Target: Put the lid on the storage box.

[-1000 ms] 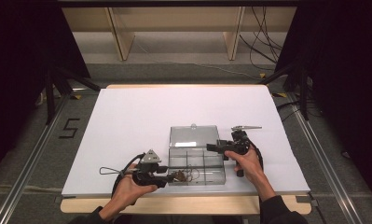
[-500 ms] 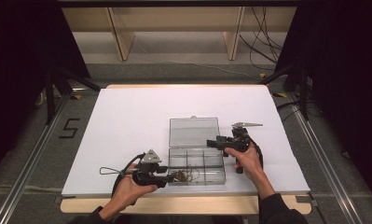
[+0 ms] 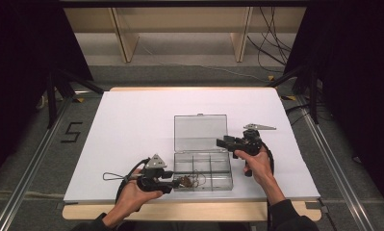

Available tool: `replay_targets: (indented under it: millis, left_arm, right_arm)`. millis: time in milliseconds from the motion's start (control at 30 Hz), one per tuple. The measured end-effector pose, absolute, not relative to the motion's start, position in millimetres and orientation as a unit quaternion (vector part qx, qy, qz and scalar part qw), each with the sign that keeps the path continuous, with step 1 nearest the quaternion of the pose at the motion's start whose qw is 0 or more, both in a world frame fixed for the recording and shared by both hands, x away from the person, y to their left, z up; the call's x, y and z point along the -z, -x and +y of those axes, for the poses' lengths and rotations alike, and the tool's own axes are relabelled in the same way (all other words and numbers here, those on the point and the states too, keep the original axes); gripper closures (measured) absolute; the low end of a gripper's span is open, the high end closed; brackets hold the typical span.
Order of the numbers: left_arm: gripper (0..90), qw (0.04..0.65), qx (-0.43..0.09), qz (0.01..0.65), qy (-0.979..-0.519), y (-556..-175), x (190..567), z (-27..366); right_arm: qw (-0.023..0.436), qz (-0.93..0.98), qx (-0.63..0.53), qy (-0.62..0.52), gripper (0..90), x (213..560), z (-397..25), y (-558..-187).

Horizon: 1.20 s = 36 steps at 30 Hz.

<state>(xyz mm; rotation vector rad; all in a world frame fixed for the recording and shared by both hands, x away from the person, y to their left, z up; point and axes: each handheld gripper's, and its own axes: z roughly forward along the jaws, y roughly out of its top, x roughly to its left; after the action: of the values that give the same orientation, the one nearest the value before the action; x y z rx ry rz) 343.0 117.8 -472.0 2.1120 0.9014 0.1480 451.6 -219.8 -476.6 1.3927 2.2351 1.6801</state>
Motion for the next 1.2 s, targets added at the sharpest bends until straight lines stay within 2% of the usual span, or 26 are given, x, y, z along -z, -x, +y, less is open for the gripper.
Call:
replay_targets:
  millis: [300,467,533,700,767,867,1000,1033,1200]
  left_arm:
    - [53.2,0.408,-0.061,0.355,-0.839,-343.0,471.6,118.2]
    - [53.2,0.408,-0.061,0.355,-0.839,-342.9,471.6,118.1]
    - [53.2,0.408,-0.061,0.353,-0.84,-343.2,471.6,118.2]
    - [53.3,0.411,-0.058,0.363,-0.834,-342.1,472.1,117.4]
    - [53.4,0.412,-0.058,0.359,-0.835,-342.2,472.2,118.0]
    - [53.4,0.412,-0.059,0.362,-0.834,-341.6,472.2,117.9]
    - [53.6,0.414,-0.059,0.359,-0.834,-341.3,472.3,118.3]
    - [53.6,0.415,-0.059,0.36,-0.833,-341.2,472.4,118.3]
    - [53.8,0.416,-0.058,0.36,-0.833,-341.4,472.4,118.6]
  right_arm:
    - [0.036,0.719,-0.55,-0.423,60.7,468.2,-222.4,-450.2]
    - [0.041,0.716,-0.562,-0.412,64.8,463.6,-223.2,-449.3]
    - [0.035,0.715,-0.558,-0.42,65.5,459.4,-222.4,-445.8]
    - [0.057,0.721,-0.565,-0.396,67.1,454.6,-223.6,-445.7]
    - [0.043,0.713,-0.568,-0.409,68.0,450.8,-222.4,-441.3]
    - [0.071,0.722,-0.57,-0.386,68.0,450.0,-223.5,-443.0]
    - [0.065,0.723,-0.572,-0.383,67.7,446.6,-224.2,-439.5]
    - [0.049,0.716,-0.571,-0.398,67.8,444.9,-223.3,-436.0]
    - [0.079,0.725,-0.577,-0.369,67.6,441.2,-224.9,-433.9]
